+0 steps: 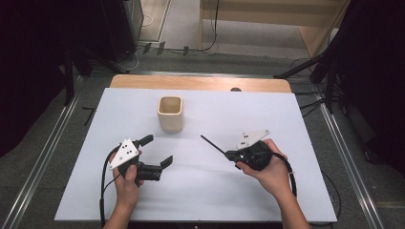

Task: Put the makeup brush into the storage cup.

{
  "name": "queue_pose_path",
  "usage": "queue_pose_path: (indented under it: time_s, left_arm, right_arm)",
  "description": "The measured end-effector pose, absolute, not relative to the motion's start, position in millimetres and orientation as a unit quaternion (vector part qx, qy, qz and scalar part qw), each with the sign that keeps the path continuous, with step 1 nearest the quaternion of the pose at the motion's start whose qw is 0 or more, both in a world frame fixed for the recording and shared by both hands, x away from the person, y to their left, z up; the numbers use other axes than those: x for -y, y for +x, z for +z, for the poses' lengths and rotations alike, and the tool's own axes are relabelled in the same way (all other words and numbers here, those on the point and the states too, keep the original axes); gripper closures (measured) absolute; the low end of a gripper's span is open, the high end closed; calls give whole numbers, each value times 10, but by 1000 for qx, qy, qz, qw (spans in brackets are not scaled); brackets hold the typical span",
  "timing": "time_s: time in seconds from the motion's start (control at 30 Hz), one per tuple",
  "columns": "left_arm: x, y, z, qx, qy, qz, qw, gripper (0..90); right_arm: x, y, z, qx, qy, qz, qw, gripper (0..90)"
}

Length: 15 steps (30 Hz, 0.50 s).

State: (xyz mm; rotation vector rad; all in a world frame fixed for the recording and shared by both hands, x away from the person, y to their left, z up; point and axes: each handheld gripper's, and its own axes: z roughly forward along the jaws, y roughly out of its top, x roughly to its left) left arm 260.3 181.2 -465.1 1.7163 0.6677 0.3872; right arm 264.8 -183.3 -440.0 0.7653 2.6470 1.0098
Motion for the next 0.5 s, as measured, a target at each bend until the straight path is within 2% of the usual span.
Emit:
queue_pose_path:
  time_s: [0.5]
  left_arm:
    - [-1713,2551,-4660,-235,776,93,578,3]
  right_arm:
    - [1774,2583,-4448,-906,224,350,78,873]
